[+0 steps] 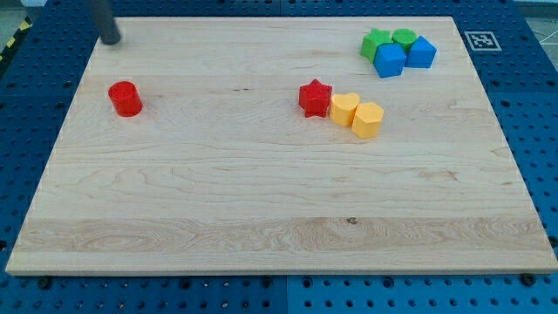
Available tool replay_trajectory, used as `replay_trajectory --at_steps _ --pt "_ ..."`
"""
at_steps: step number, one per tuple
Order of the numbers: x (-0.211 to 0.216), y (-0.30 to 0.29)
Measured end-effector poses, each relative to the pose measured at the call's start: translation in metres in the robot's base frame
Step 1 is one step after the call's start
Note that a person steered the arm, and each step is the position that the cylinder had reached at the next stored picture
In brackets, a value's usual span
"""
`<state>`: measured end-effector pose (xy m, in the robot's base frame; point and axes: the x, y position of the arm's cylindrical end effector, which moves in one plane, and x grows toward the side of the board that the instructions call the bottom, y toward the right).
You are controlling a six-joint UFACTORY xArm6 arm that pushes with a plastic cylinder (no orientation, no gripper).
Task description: Move the red circle slightly right
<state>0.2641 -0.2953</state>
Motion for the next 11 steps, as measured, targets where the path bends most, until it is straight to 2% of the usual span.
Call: replay_trajectory --at_steps 1,3,4,5,6,7,9,11 --pt "0.036 -0.009" --pt "0.153 0.015" --pt "0.168 0.054" --pt "0.142 0.044" --pt "0.134 0.027" --pt "0.134 0.035" --pt "0.131 0.117" --pt "0.118 0.092"
